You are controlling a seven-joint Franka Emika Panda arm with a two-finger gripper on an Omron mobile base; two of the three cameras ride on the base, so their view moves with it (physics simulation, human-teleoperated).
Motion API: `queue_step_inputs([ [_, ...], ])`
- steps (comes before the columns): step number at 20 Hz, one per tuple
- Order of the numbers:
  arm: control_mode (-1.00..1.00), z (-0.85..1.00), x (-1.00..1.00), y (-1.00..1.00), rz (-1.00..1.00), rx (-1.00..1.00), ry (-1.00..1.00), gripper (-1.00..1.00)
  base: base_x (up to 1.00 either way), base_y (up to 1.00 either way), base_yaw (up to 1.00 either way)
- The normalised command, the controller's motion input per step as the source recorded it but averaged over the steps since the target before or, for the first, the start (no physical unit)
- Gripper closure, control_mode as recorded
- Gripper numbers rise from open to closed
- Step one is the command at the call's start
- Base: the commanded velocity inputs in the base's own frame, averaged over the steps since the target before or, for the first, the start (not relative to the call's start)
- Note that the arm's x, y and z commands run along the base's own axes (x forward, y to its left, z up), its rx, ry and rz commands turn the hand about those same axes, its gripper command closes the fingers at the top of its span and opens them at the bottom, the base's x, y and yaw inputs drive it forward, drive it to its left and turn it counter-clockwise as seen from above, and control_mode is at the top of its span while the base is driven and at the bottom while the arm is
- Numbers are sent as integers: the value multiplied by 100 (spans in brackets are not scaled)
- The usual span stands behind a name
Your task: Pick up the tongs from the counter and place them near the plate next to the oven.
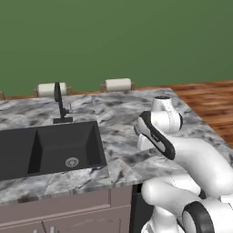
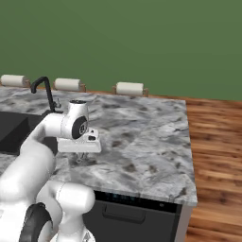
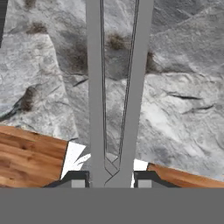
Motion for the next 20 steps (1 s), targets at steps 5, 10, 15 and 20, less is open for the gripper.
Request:
queue_step_inputs([
  [5,-100,100,-100,-32,0,1,0,100,0,0,0],
  [10,-100,100,-100,-15,0,0,0,100,0,0,0],
  [15,-100,100,-75,-1,0,0,0,100,0,0,0],
  [20,-100,79,-13,6,0,0,1,100,0,0,0],
])
